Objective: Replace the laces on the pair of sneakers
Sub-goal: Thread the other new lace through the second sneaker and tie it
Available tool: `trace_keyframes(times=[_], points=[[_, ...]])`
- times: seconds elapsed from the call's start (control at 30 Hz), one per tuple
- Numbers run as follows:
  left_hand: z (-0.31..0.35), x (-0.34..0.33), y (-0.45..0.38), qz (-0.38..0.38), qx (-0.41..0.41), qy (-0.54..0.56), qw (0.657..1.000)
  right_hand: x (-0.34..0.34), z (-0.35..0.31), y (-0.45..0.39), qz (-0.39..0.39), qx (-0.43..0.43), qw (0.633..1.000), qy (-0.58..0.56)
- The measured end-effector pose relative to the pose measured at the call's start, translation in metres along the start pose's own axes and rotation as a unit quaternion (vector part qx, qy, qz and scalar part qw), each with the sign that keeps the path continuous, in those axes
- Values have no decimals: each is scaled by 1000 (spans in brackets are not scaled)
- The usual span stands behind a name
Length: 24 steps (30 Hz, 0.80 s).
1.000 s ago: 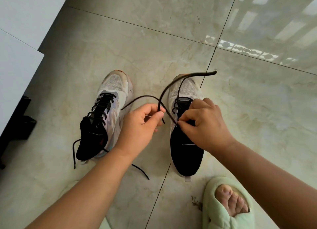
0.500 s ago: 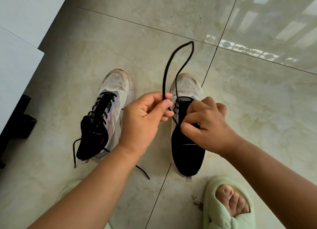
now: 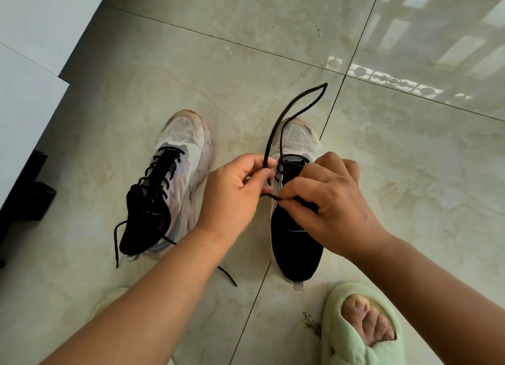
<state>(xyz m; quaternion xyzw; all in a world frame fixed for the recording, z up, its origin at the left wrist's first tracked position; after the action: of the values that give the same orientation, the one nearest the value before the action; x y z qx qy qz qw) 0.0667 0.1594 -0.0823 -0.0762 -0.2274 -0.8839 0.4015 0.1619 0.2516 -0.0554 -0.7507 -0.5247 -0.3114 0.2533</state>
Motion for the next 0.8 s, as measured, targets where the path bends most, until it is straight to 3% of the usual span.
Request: trace_keyframes(times=[0.07,0.13,0.27,0.8], points=[[-6,4,1,1,15,-31,999,-4,1,0,-13,1,999,-32],[-12,6,1,-7,26,-65,997,-4,12,1,6,-60,995,-73],[-19,3,4,31,48,-12,998,-10,36,2,21,-159,986,-34],[-31,-6,10,111,53,59,991,-25,34,-6,7,-137,990,-14]])
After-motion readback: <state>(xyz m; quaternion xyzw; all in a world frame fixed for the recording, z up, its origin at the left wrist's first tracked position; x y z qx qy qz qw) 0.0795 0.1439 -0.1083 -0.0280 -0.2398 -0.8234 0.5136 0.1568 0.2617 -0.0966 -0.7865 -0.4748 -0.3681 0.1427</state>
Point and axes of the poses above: each hand's wrist, its own y-axis away from the middle knuckle, its own x-axis out of the back of the hand, z = x × y, the point moved 7 cm from there along -y, towards the middle knuckle, and after that the axes turned 4 degrees about -y, right-handed, at the moved point
